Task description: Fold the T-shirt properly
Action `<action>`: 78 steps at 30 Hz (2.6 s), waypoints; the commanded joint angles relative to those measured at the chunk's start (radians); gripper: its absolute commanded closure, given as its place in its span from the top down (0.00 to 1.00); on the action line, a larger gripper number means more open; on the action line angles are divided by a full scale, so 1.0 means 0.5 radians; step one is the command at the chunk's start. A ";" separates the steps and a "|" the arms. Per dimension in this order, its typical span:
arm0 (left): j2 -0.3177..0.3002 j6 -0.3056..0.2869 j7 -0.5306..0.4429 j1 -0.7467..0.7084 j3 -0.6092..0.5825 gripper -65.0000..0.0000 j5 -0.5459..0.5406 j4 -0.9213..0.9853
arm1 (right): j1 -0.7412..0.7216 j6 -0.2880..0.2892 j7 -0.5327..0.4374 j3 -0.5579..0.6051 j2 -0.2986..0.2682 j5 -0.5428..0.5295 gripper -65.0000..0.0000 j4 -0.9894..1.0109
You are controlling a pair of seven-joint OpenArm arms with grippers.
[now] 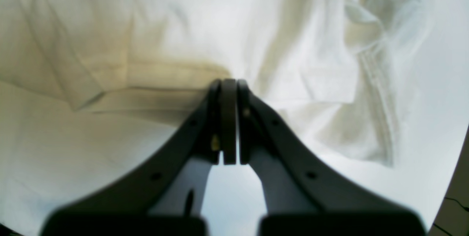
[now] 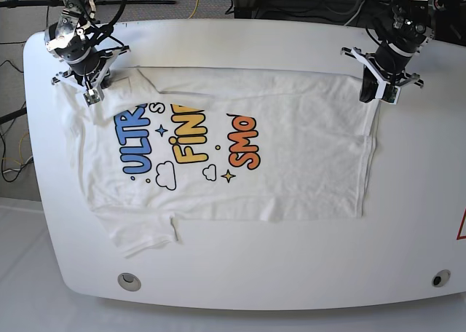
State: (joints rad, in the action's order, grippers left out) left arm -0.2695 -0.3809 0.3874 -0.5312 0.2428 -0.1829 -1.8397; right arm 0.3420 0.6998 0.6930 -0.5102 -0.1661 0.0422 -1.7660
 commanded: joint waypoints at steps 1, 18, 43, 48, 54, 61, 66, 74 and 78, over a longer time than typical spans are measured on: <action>-0.019 0.009 -0.017 0.051 0.019 0.00 -0.005 0.019 | -0.020 -0.003 -0.018 0.003 -0.035 -0.042 0.00 -0.019; -0.158 0.032 0.010 0.305 -0.199 0.01 0.030 0.327 | -0.035 -0.003 -0.021 0.009 -0.033 -0.032 0.00 -0.007; -0.169 0.026 -0.107 0.164 -0.193 0.00 0.069 0.542 | -0.008 -0.003 -0.012 0.024 -0.026 -0.012 0.00 0.005; -0.168 0.035 -0.129 0.101 -0.161 0.00 0.065 0.537 | 0.000 -0.003 -0.014 0.025 -0.026 -0.008 0.00 0.012; -0.176 0.120 -0.132 0.002 -0.147 0.00 0.069 0.443 | 0.011 -0.003 -0.028 0.023 -0.029 -0.011 0.00 0.017; -0.177 0.157 -0.120 -0.053 -0.103 0.00 0.065 0.268 | 0.028 -0.003 -0.035 0.020 -0.027 -0.009 0.00 -0.063; -0.170 0.145 -0.070 -0.060 -0.088 0.00 0.060 0.197 | 0.033 -0.003 -0.036 0.012 -0.026 -0.012 0.00 -0.102; -0.179 0.103 0.002 -0.092 -0.105 0.00 0.061 0.169 | 0.030 -0.003 -0.027 0.019 -0.015 -0.014 0.00 -0.124; -0.183 0.104 0.000 -0.116 -0.108 0.00 0.060 0.149 | 0.047 -0.003 -0.023 0.015 -0.008 -0.016 0.00 -0.151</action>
State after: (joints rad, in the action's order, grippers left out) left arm -0.3470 -0.3294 0.3969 -0.5800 0.1860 -0.1505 -1.7412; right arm 0.3630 0.6998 0.6926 -0.4965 -0.1627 0.0452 -1.8118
